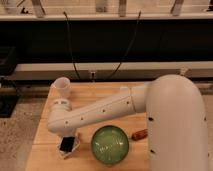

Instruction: Place the eraser on the white sponge

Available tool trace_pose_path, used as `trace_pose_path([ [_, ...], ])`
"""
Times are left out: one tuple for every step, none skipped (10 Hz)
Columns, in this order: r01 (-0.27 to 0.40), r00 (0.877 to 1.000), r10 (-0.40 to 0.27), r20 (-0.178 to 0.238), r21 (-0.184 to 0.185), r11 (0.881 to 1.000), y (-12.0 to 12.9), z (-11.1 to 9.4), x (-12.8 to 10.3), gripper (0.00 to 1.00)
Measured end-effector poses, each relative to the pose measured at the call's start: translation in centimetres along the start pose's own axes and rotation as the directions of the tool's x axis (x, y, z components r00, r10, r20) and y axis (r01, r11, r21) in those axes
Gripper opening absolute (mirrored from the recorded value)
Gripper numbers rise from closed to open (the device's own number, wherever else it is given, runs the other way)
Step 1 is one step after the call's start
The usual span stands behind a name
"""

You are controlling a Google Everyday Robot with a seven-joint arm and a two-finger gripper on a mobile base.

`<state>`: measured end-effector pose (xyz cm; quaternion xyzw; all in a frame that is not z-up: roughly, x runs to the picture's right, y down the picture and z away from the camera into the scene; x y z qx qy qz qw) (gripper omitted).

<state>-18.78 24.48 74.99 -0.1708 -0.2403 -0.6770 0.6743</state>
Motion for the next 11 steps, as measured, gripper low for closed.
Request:
trace_pose_path([
  [0.000, 1.000, 0.000, 0.003, -0.001, 1.000, 0.05, 0.07, -0.06, 0.80],
  [0.000, 1.000, 0.000, 0.006, -0.002, 1.000, 0.11, 0.14, -0.12, 0.80],
  [0.000, 1.000, 0.000, 0.008, -0.001, 1.000, 0.14, 0.22, -0.15, 0.80],
  [0.000, 1.000, 0.000, 0.010, 0.003, 1.000, 0.13, 0.29, -0.18, 0.80],
  [-0.001, 1.000, 0.001, 0.014, 0.009, 1.000, 0.11, 0.45, -0.29, 0.80],
  [-0.005, 1.000, 0.005, 0.014, 0.016, 1.000, 0.21, 0.60, -0.26, 0.80],
  [-0.010, 1.000, 0.009, 0.013, 0.023, 1.000, 0.32, 0.70, -0.19, 0.80],
  [-0.016, 1.000, 0.016, 0.015, 0.029, 0.999, 0.47, 0.79, -0.12, 0.80],
  [-0.021, 1.000, 0.021, 0.016, 0.032, 0.999, 0.55, 0.83, -0.08, 0.80],
  [-0.025, 1.000, 0.024, 0.016, 0.036, 0.999, 0.62, 0.93, -0.08, 0.77],
  [-0.024, 1.000, 0.023, 0.014, 0.038, 0.999, 0.49, 1.02, -0.10, 0.70],
])
